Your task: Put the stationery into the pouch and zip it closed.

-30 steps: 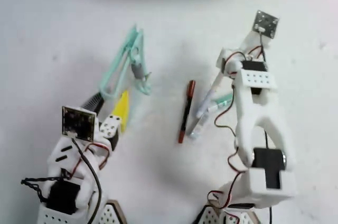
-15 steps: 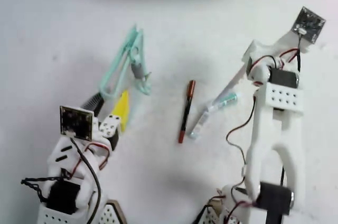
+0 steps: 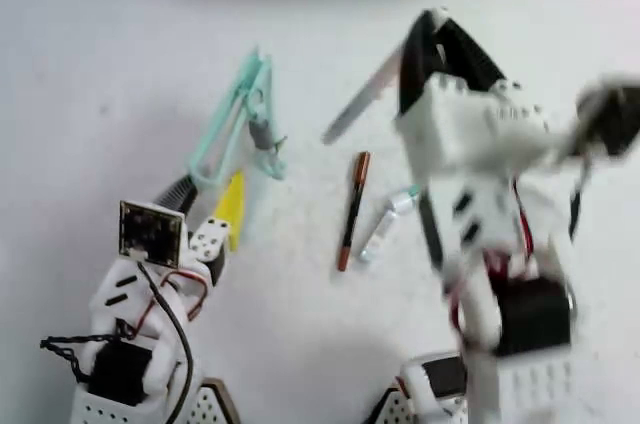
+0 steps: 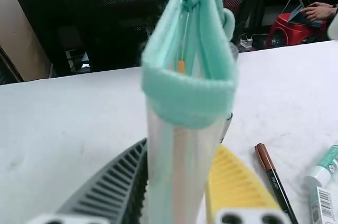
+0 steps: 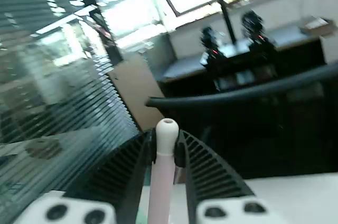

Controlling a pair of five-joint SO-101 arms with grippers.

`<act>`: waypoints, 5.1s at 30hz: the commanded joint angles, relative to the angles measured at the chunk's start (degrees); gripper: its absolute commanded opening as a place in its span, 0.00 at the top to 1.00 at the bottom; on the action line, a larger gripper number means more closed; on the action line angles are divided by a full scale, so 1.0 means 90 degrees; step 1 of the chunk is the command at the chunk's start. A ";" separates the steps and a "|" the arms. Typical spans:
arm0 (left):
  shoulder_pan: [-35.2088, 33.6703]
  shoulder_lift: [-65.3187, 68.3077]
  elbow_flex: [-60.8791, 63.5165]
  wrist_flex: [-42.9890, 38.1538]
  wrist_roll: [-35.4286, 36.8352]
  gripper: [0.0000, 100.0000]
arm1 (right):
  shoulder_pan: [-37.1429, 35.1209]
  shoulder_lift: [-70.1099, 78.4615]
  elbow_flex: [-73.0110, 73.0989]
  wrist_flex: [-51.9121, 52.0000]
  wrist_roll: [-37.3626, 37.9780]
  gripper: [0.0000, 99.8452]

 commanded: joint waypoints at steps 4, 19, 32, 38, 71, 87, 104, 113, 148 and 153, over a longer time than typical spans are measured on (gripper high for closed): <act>-0.0015 0.0054 0.0293 -0.0332 -0.0078 0.84 | -0.1099 -0.0982 -0.0215 -0.0464 0.0967 0.98; 0.0249 0.0054 0.0313 -0.0342 -0.0098 0.84 | -0.2935 -0.0894 0.0938 -0.1968 0.2833 0.98; 0.0425 0.0054 0.0313 -0.0342 -0.0098 0.84 | -0.2955 -0.0259 0.0889 -0.2369 0.2823 0.98; 0.0513 0.0054 0.0313 -0.0342 -0.0098 0.84 | -0.2955 -0.0269 0.0899 -0.2379 0.2823 0.98; 0.0454 0.0054 0.0313 -0.0352 -0.0098 0.84 | -0.2965 0.0679 0.0977 -0.2046 0.2823 0.81; 0.0454 0.0054 0.0322 -0.0342 -0.0098 0.84 | -0.2945 0.0669 0.0977 -0.2046 0.2823 0.81; 0.0454 0.0054 0.0322 -0.0342 -0.0107 0.84 | -0.2652 0.0015 0.0977 -0.1890 0.2823 0.81; 0.0444 0.0054 0.0322 -0.0342 -0.0107 0.84 | -0.1197 -0.0376 0.0977 -0.0923 0.2676 0.85; 0.0103 0.0054 0.0313 -0.0381 -0.0098 0.85 | 0.0357 0.5768 0.0449 0.0063 0.0537 0.85; 0.0103 0.0054 0.0313 -0.0371 -0.0098 0.85 | 0.0337 0.5778 0.0469 0.0063 0.0537 0.85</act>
